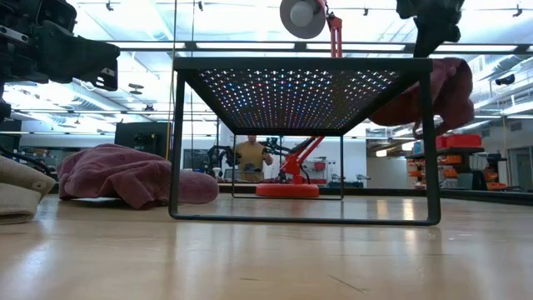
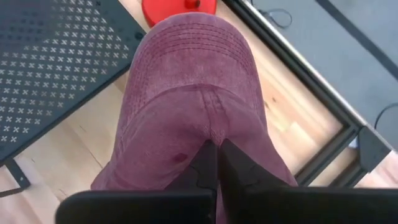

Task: Pick & Place hat
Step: Put the right red cap on the shelf

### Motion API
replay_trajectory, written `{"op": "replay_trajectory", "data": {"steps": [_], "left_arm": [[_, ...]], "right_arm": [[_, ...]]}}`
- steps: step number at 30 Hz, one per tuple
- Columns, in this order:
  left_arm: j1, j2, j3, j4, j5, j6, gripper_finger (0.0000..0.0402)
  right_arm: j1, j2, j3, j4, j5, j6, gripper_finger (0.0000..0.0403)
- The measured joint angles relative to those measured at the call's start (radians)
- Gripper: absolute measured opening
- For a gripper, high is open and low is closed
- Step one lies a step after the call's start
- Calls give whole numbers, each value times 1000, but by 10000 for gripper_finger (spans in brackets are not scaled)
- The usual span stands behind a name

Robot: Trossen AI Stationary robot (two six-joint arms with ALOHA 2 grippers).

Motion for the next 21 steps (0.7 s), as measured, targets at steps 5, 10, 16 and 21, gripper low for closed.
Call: {"op": "replay_trajectory", "data": {"steps": [5,10,16,21], "left_arm": [[0,0,0,0,0,0,25],[0,0,0,0,0,0,25],[0,0,0,0,0,0,25],[0,0,0,0,0,0,25]], "right_arm": [[16,0,16,2,0,-74,2],[48,0,17,21,-2,-219,2],[81,0,17,85,-15,-347,2],[91,0,17,164,-71,-432,2]]}}
